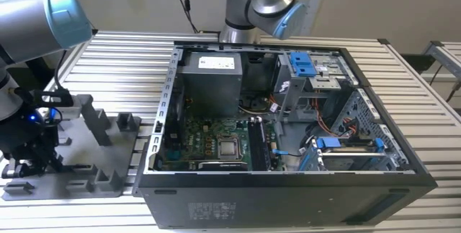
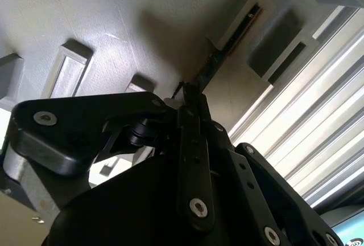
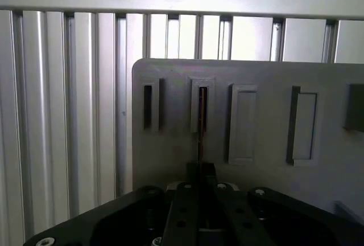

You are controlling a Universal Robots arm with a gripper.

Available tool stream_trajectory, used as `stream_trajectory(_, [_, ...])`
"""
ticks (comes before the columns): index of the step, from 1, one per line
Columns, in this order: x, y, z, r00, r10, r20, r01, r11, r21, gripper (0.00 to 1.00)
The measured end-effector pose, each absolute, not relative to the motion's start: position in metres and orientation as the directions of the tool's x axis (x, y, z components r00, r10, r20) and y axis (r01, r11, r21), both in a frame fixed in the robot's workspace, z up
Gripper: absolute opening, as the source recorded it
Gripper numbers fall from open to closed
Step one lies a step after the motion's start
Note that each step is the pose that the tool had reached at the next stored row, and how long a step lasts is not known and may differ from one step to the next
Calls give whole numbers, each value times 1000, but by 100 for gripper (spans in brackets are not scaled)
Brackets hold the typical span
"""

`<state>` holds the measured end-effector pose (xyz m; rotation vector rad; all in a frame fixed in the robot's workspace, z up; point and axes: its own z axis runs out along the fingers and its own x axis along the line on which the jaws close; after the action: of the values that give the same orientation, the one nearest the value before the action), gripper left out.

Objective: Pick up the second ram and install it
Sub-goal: 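Pick up the second ram and move it above second insertion slot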

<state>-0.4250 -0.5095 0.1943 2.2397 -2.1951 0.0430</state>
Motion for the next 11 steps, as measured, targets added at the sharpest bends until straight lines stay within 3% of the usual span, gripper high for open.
stream_trajectory(11, [-425, -510, 197, 20, -1000, 23, -1000, -20, -15, 14])
